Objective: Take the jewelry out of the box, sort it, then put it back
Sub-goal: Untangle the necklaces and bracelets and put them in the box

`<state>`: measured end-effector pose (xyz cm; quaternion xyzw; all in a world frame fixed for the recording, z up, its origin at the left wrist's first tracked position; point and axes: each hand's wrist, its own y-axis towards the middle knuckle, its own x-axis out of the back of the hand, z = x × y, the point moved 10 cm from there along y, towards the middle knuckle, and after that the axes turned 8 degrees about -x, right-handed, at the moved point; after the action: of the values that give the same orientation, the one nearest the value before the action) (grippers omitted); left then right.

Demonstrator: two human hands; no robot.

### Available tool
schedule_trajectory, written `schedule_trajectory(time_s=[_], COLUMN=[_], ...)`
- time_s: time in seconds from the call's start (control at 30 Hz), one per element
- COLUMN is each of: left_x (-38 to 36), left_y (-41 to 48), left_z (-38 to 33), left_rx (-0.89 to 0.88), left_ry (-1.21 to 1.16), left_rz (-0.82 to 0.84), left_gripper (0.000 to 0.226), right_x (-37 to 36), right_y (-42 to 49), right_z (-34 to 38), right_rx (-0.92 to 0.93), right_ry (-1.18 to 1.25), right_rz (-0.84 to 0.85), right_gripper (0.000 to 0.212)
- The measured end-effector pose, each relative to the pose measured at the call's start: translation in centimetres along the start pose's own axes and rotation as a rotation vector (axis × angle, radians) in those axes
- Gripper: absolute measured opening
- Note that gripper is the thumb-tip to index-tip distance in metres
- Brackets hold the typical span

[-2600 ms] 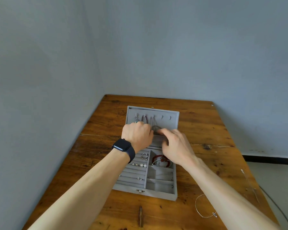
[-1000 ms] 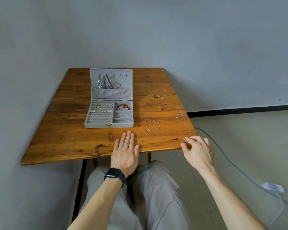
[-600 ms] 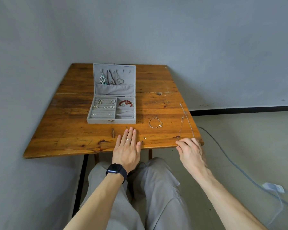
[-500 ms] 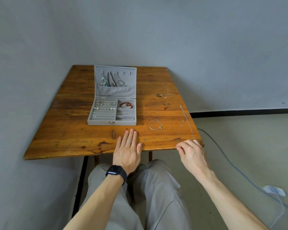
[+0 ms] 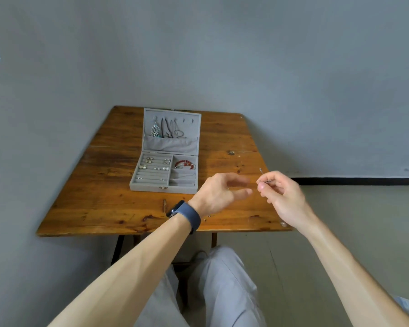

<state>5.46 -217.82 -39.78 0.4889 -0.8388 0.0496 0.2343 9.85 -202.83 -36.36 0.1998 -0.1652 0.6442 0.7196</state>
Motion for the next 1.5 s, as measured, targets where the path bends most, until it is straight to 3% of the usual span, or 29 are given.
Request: schedule_trajectory(time_s=[0.1,0.23,0.47,0.67,0.8,0.9,1.03,1.1,1.17,1.3,1.5], left_x=[0.0,1.4,5.1,5.2,8.2,11.3,17.1,21.0,25.2,29.6,31.6], left_y=[0.8,0.5,-0.8,-2.2,-3.0,-2.6,-0.9,0.2,1.4,5.5,11.6], left_z=[-2.2,-2.9,-2.4,0.5,2.7,4.0,5.5,5.6,5.4,3.6,3.1], left_rx=[-0.086,-0.121,-0.052,0.118,0.192,0.196,0.178,0.167,0.159,0.086,-0.004], left_ry=[-0.136,-0.193,-0.249,-0.387,-0.522,-0.557,-0.660,-0.518,-0.170,0.448,0.712], left_rz=[0.029,-0.008,-0.036,0.122,0.044,-0.033,-0.261,-0.379,-0.488,-0.508,-0.517], left_gripper=[0.018,0.013,0.017,0.029,0.028,0.019,0.015,0.015,0.011,0.012,0.016], right_x=[0.1,0.1,-1.9,-2.0,-0.5,-2.9,-7.9,-10.2,-11.9,-14.3,-17.6], right_y=[0.4,1.1,2.1,4.1,7.3,9.5,11.9,13.4,15.4,20.3,26.0], right_z=[2.4,3.9,4.3,4.8,3.3,2.0,1.8,1.8,1.9,3.8,6.8], right_rx=[0.044,0.059,0.062,0.051,-0.066,-0.119,-0.112,-0.106,-0.069,0.085,0.228], right_ry=[-0.003,0.004,-0.080,-0.036,0.098,0.061,0.066,0.052,-0.021,-0.226,-0.641], right_rz=[0.051,0.092,0.143,0.058,-0.085,-0.046,0.054,0.107,0.117,0.066,-0.055], right_gripper=[0.014,0.016,0.009,0.013,0.011,0.009,0.016,0.019,0.017,0.025,0.019])
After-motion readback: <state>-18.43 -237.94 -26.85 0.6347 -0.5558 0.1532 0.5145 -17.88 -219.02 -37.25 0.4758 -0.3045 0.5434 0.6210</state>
